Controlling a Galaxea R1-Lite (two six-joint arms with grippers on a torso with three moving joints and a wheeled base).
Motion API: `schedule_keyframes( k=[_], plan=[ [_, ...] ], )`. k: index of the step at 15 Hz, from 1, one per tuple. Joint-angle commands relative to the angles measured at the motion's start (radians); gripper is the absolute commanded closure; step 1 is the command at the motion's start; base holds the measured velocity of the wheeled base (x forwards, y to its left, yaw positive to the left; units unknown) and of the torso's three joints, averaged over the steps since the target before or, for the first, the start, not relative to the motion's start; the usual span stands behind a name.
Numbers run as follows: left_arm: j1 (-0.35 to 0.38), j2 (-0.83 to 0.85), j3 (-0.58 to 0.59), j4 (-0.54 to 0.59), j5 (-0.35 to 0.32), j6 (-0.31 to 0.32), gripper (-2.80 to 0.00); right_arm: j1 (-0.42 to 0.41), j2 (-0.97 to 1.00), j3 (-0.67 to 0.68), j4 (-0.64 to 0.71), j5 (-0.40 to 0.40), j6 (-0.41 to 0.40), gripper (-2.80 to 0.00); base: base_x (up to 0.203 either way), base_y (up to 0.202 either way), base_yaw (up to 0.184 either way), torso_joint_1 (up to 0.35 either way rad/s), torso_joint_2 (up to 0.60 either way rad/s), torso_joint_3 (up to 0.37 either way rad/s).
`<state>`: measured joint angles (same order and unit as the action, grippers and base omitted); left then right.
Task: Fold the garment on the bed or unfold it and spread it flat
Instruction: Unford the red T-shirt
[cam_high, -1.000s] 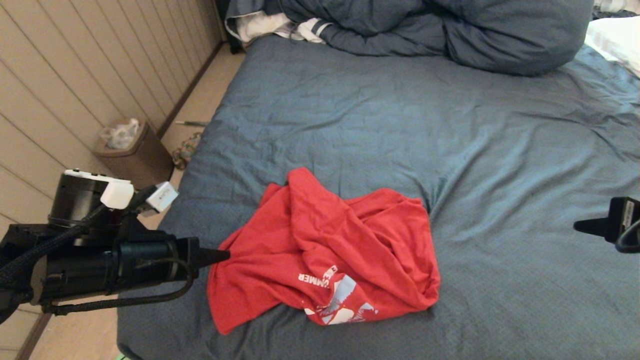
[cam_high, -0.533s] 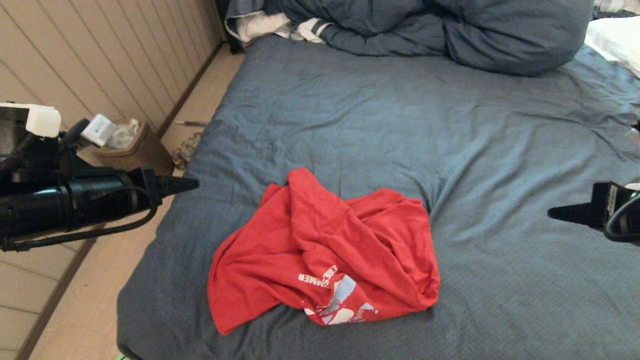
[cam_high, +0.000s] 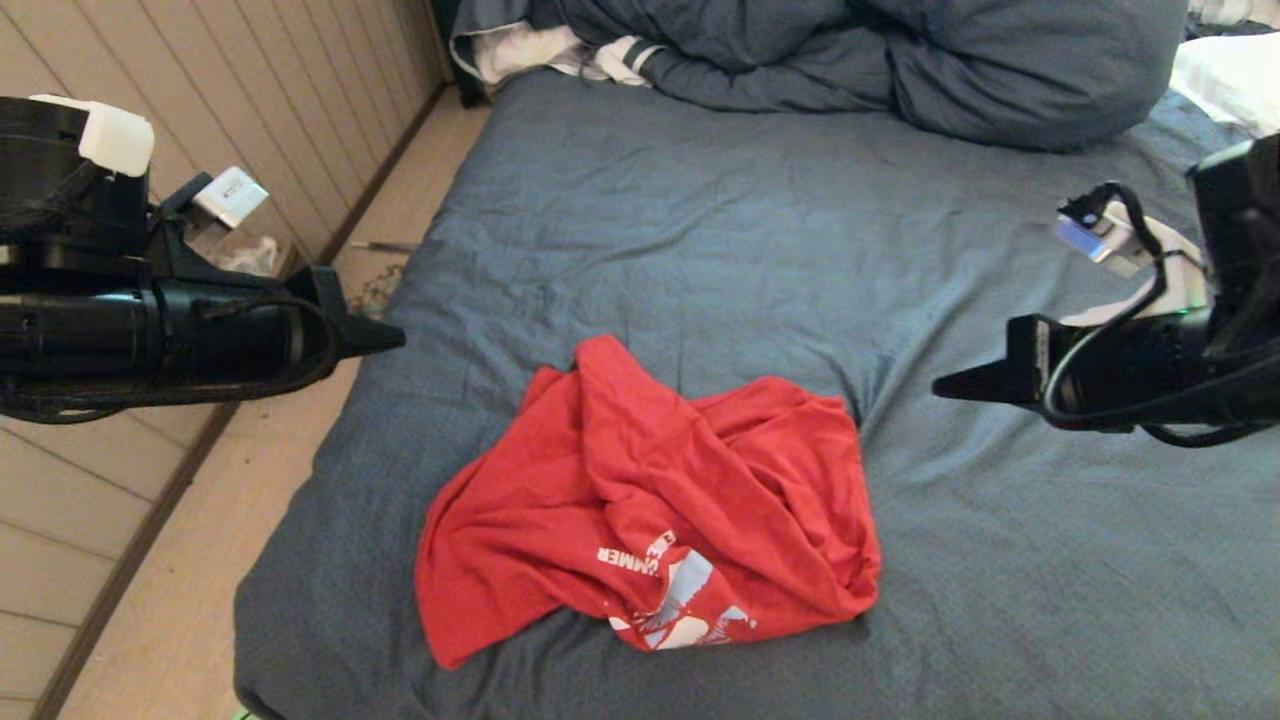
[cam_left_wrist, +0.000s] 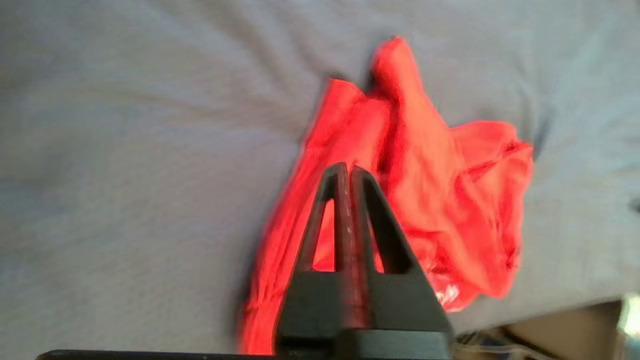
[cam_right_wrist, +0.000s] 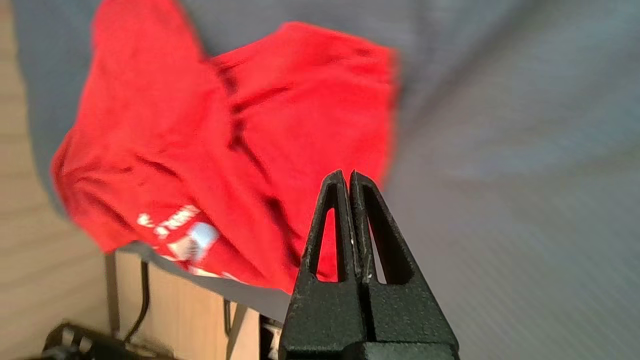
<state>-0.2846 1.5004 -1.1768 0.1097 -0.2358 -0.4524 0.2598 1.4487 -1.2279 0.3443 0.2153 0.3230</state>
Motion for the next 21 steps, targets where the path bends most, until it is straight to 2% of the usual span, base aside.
schedule_keyframes(
  k=[1,6,8,11,12,13,15,17,21],
  plan=[
    [-0.062,0.054,-0.027,-0.004,-0.002,-0.018,0.00,0.069,0.125,-0.079,0.001,0.001,0.002,0.00,0.000,0.000,0.000,0.000,0.00,0.000],
    [-0.131,0.165,-0.106,-0.039,-0.001,-0.021,0.00,0.170,0.334,-0.277,0.002,-0.003,0.002,0.00,0.000,0.000,0.000,0.000,0.00,0.000],
    [-0.143,0.241,-0.143,-0.103,0.009,-0.019,0.00,0.216,0.396,-0.331,-0.003,-0.005,-0.004,0.00,0.000,0.000,0.000,0.000,0.00,0.000],
    [-0.146,0.310,-0.190,-0.111,0.015,-0.020,0.00,0.291,0.493,-0.406,-0.001,-0.010,-0.006,0.00,0.000,0.000,0.000,0.000,0.00,0.000],
    [-0.146,0.302,-0.179,-0.112,0.015,-0.021,0.00,0.312,0.520,-0.418,-0.006,-0.024,-0.009,-2.08,0.000,0.000,0.000,0.000,0.00,0.000],
    [-0.145,0.294,-0.159,-0.113,0.015,-0.022,0.00,0.330,0.549,-0.431,-0.008,-0.044,-0.015,-2.80,0.000,0.000,0.000,0.000,0.00,0.000],
    [-0.120,0.250,-0.090,-0.118,0.013,-0.030,0.00,0.352,0.608,-0.465,-0.012,-0.084,-0.037,-2.80,0.000,0.000,0.000,0.000,0.00,0.000],
    [-0.109,0.210,-0.027,-0.129,0.003,-0.036,0.00,0.354,0.632,-0.511,-0.014,-0.087,-0.036,-2.80,0.000,0.000,0.000,0.000,0.00,0.000],
    [-0.108,0.204,-0.006,-0.171,0.006,-0.039,0.00,0.360,0.644,-0.536,-0.015,-0.091,-0.036,-2.80,0.000,0.000,0.000,0.000,0.00,0.000]
  ],
)
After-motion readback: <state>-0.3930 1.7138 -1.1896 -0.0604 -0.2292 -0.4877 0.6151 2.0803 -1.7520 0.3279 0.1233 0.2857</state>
